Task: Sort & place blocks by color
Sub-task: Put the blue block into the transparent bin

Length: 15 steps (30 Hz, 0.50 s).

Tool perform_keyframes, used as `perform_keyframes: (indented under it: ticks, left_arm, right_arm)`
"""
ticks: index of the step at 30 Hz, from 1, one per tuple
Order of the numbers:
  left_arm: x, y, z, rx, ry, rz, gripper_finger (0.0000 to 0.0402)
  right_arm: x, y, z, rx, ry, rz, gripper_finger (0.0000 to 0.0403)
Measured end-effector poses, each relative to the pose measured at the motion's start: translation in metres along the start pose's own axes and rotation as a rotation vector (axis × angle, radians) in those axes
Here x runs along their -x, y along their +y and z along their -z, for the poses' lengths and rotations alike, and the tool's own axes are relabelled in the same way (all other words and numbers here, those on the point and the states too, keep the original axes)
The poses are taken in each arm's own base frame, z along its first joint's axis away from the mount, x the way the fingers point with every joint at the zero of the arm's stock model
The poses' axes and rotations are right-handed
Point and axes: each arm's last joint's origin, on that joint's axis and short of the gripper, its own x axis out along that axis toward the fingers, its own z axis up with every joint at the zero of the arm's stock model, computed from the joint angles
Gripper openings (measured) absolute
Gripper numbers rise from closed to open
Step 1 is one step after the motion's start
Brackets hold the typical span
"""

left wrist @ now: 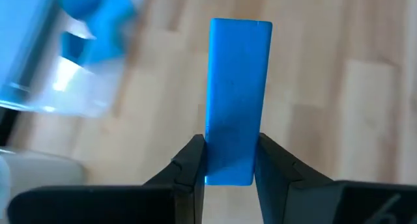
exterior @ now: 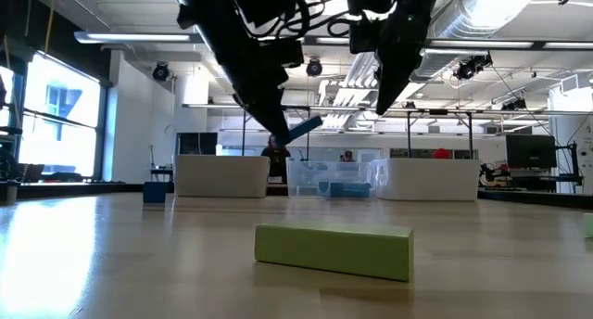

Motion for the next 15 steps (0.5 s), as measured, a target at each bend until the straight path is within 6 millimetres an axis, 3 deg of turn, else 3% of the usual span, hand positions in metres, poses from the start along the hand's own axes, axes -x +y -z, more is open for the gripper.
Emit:
perform_keyframes:
  ticks: [15]
  left_arm:
    - [-0.012, 0.103, -0.023, 0.161, -0.339, -0.12, 0.0069]
  right_arm:
    - [0.001, -0.005, -0.007, -0.033, -0.068, 0.149, 0.0211]
